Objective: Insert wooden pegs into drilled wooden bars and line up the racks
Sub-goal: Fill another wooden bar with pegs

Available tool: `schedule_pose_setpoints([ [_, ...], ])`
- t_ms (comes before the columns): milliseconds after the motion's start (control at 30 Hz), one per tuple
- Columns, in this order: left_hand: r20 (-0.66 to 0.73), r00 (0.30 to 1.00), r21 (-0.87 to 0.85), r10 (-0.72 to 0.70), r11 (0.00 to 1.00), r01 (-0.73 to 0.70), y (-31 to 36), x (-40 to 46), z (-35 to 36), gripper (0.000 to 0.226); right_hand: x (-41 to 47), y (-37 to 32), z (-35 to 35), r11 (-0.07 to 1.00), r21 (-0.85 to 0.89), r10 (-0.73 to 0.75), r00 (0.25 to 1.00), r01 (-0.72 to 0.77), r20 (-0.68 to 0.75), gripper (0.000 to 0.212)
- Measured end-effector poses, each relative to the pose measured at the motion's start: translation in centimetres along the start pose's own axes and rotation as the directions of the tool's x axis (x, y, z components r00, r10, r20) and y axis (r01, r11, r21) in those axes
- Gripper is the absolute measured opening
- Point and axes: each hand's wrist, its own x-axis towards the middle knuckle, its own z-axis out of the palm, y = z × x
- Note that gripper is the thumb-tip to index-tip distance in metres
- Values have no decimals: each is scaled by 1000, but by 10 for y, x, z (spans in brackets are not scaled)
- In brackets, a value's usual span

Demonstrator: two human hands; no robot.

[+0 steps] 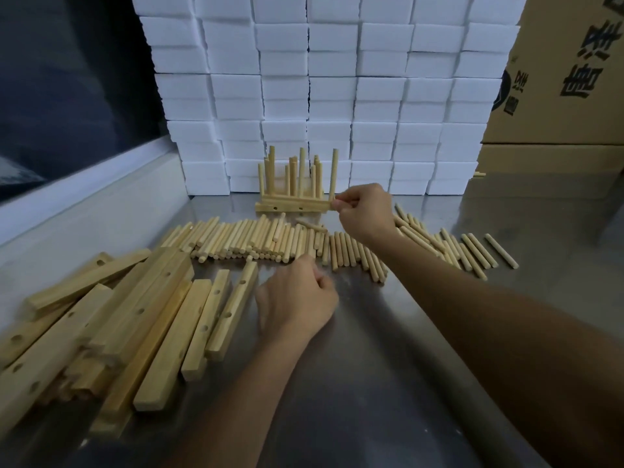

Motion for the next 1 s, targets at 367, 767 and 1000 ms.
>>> schedule_pose_setpoints([
  [367, 5, 1000, 29, -14, 999, 14, 5, -2, -5, 19, 56, 23, 41, 965, -257, -11, 983, 59, 185, 11],
  [767, 11, 1000, 50, 3, 999, -4, 6, -4, -5, 18, 63, 27, 51, 910, -367, -87, 954, 194, 286, 15],
  [1000, 15, 1000, 55, 9, 998, -10, 6, -3, -5, 17, 63, 25, 55, 889, -412, -85, 955, 202, 284, 16],
])
